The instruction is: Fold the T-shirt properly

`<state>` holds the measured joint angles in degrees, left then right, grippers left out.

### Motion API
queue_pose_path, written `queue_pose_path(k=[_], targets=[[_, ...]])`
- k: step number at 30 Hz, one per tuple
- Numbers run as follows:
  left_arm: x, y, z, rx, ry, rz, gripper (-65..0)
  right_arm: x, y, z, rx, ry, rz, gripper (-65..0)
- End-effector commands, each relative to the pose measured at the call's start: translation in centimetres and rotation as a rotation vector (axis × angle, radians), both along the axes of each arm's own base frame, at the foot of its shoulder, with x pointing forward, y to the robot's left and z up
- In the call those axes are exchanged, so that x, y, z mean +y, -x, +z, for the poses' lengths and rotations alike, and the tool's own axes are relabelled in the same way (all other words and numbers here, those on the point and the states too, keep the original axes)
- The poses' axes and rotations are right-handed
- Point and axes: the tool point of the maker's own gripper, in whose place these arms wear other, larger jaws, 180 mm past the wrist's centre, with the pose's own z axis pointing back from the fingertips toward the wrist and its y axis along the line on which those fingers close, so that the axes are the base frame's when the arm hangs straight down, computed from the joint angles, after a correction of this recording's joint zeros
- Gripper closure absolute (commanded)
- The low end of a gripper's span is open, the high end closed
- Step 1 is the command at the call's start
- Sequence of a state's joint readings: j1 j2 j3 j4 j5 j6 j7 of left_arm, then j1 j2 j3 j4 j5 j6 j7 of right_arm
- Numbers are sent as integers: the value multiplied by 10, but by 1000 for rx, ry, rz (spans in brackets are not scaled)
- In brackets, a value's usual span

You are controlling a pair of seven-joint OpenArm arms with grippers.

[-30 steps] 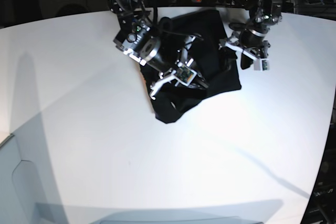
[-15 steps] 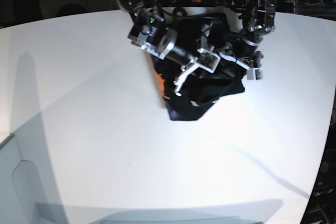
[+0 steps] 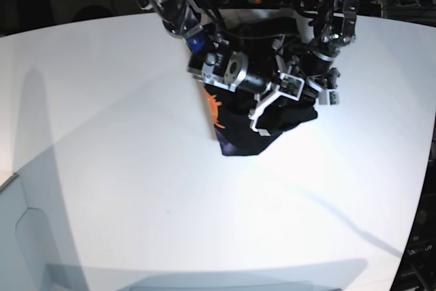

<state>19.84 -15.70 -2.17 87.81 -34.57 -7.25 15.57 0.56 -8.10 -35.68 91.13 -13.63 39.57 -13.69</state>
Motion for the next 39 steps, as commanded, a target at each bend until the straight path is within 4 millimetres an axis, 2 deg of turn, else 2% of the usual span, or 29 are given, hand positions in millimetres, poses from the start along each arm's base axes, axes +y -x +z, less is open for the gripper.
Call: queue_pose_path(k=[1, 3, 7, 11, 21, 27, 32, 35, 39], targets=[[-2, 12, -9, 64, -4, -17, -435, 6, -6, 27, -22, -93, 10, 0], [-1, 14, -11, 69, -5, -14, -435, 3, -16, 30, -9, -115, -21, 0], [-2, 14, -6, 59, -5, -20, -437, 5, -20, 26, -1, -113, -24, 0], [-4, 15, 10, 23, -14, -44, -439, 5, -20, 23, 6, -106, -23, 0], [-9, 22, 44, -50, -32, -91, -440, 3, -21, 36, -23, -126, -30, 0], [23, 22, 52, -62, -72, -15, -503, 5, -18, 24, 5, -109, -23, 0], [36, 25, 55, -65, -92, 11, -515, 6, -16, 16, 28, -97, -20, 0], [44, 27, 67, -88, -105, 30, -515, 6, -10, 11, 47, -101, -19, 0], [44, 34, 83, -133, -120, -31, -514, 6, -8, 8, 54, -95, -19, 0]])
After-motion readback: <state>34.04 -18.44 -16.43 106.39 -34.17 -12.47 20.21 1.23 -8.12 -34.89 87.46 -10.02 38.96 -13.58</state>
